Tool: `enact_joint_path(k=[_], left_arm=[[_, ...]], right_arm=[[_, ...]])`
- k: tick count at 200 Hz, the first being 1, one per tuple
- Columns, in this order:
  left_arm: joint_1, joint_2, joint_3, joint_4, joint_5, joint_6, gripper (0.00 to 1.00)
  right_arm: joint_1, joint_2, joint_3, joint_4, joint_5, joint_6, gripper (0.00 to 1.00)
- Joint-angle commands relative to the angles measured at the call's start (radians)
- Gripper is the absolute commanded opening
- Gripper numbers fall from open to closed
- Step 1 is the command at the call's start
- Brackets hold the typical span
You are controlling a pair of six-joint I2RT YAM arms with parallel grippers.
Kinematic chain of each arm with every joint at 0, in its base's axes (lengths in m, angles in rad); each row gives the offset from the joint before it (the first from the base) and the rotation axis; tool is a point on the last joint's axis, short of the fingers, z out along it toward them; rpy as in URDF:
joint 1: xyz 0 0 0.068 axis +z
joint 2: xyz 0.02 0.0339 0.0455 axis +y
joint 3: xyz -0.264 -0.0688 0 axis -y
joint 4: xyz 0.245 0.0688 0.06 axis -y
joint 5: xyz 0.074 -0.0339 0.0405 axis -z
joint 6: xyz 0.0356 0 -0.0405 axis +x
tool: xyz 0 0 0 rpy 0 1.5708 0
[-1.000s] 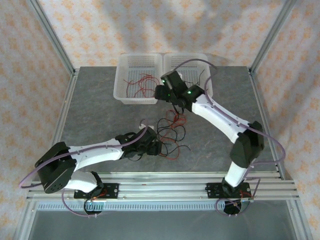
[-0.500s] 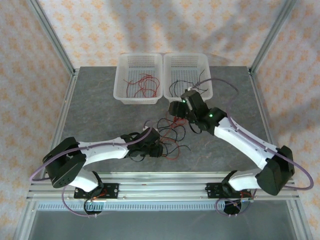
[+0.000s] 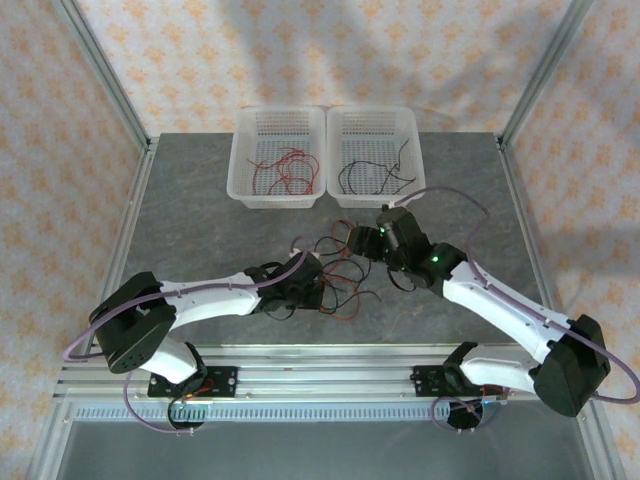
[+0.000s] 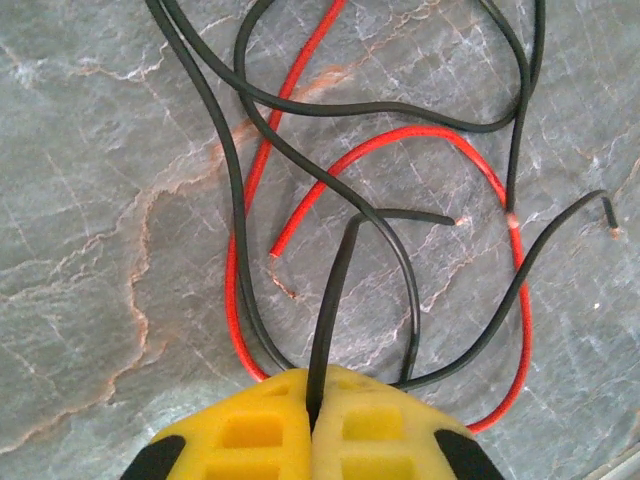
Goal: Untangle the cables
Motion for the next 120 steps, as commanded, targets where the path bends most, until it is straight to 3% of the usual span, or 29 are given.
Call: enact_joint_path(k=[1, 120], left_arm=[[0.004, -0.011, 0.028, -0.003, -0.028, 0.001, 0.00], [0.003, -0.111, 0.106, -0.073, -0.066, 0.017, 0.00]], right_arm=[[-0.003, -0.018, -0.028, 0.047, -0.008, 0.041, 0.68], [-0.004, 0.175, -0.159, 0.255, -0.195, 0.122, 0.49]])
